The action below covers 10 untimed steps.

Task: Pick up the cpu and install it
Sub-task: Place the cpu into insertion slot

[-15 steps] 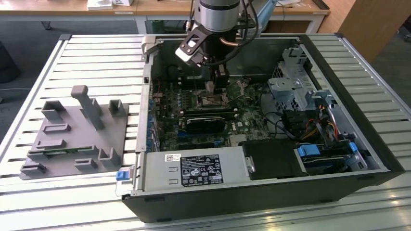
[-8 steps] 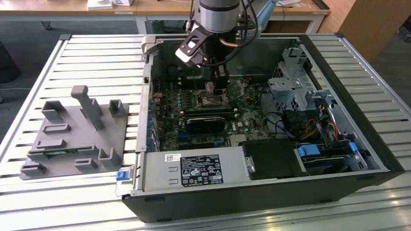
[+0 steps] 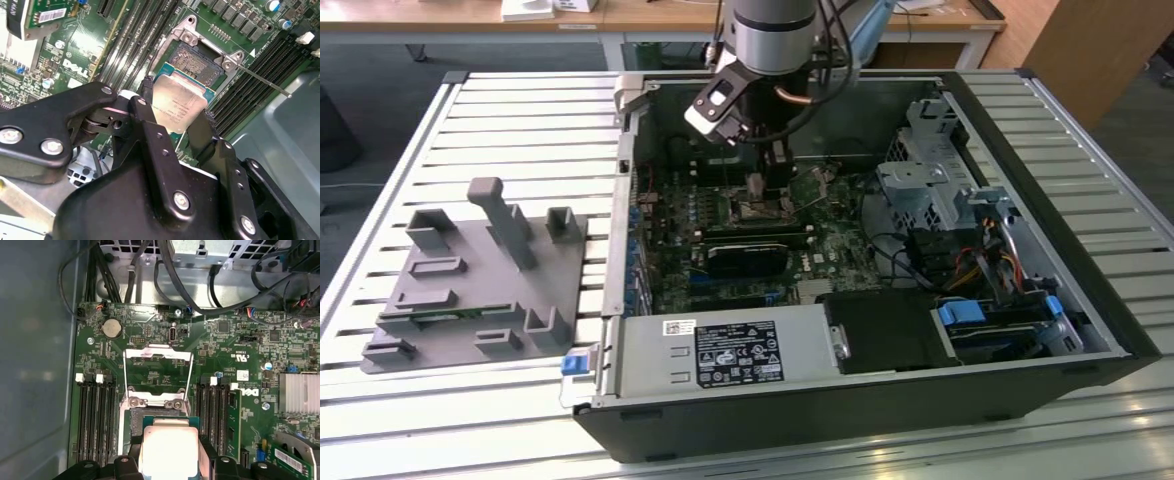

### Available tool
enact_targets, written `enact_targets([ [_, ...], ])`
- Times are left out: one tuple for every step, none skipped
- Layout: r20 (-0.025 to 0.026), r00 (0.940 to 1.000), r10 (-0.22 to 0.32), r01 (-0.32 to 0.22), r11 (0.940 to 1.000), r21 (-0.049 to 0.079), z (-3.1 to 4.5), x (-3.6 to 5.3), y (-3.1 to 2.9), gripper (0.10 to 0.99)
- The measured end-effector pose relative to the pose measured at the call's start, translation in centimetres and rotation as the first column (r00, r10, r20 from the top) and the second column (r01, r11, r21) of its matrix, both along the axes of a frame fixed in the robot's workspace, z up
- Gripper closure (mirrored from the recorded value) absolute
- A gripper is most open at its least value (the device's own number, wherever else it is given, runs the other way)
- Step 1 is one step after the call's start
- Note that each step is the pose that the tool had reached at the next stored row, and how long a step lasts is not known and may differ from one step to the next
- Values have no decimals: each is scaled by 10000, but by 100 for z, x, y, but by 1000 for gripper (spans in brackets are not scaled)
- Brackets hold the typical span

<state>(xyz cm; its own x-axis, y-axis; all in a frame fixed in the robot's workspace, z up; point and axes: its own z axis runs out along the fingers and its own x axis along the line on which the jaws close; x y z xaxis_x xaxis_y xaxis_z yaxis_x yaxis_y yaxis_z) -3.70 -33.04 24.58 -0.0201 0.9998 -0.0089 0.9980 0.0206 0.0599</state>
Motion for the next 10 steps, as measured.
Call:
enact_targets([
  [0,10000,1,-1,10000,-1,-9,0,6,561],
  [0,10000,2,-2,10000,0,-18,0,12,561],
  [0,10000,1,-1,10000,1,-28,0,19,561],
  [0,10000,1,-1,10000,0,-36,0,24,561],
  [1,10000,1,-1,10000,2,-44,1,26,561],
  [1,10000,2,-2,10000,2,-50,1,26,561],
  [0,10000,2,-2,10000,0,-57,1,25,561],
  [1,10000,2,-2,10000,1,-66,1,26,561],
  [0,10000,1,-1,10000,0,-75,0,26,561],
  [0,10000,1,-1,10000,0,-84,0,25,561],
])
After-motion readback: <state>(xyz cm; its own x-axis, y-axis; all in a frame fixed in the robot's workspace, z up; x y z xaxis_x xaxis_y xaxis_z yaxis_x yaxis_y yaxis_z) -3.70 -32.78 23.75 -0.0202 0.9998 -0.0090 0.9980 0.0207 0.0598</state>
